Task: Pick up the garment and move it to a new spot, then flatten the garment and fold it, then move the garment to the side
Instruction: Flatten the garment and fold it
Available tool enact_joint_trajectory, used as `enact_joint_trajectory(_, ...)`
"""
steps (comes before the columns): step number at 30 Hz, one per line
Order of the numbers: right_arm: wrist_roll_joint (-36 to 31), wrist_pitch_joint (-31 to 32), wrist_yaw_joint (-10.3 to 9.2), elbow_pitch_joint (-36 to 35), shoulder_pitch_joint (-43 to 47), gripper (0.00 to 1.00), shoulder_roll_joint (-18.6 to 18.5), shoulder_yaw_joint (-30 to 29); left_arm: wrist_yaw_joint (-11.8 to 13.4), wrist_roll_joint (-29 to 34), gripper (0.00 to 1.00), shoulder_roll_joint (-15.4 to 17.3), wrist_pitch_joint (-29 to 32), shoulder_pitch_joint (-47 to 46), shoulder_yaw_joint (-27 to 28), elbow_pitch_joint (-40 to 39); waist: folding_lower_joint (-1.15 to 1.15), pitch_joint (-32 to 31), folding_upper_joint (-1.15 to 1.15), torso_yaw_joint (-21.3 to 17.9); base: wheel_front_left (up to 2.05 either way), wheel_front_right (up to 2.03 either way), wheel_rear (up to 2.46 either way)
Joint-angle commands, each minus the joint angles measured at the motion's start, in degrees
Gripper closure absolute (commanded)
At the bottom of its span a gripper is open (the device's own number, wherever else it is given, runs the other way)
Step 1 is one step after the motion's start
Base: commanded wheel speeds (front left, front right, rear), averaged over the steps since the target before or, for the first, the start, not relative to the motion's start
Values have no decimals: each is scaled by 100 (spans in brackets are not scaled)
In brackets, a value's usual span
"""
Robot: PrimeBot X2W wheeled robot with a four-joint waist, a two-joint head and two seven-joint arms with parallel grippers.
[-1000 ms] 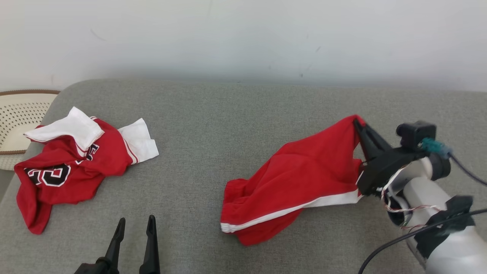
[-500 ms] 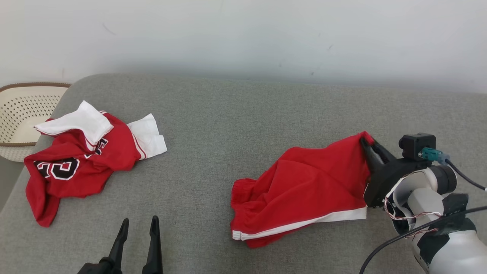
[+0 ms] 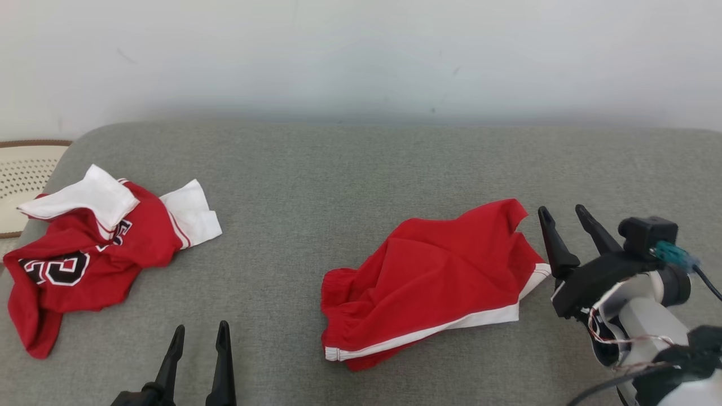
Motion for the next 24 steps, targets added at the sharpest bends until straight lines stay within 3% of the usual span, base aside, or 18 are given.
enact_joint_trajectory(1,-93,-14,3,-258,252,0,-41,-174,-18,55,0,4,-39,81,20,-9,0,-13,-1,-77,0,0,0)
enact_joint_trajectory(5,-189,-15,3,-816,910,0,27,-499,-14,73,0,4,-30,88,41,-29,0,-19,-1,-134,0,0,0)
enact_joint_trajectory(12,-96,59,3,-1246,1664,0,141,-451,-20,66,0,4,-29,78,3,-34,0,4,-1,-146,0,0,0)
enact_joint_trajectory(24,-48,293,3,-1082,1805,0,469,-331,-34,59,0,3,-29,67,-46,35,0,-47,-1,-13,0,0,0)
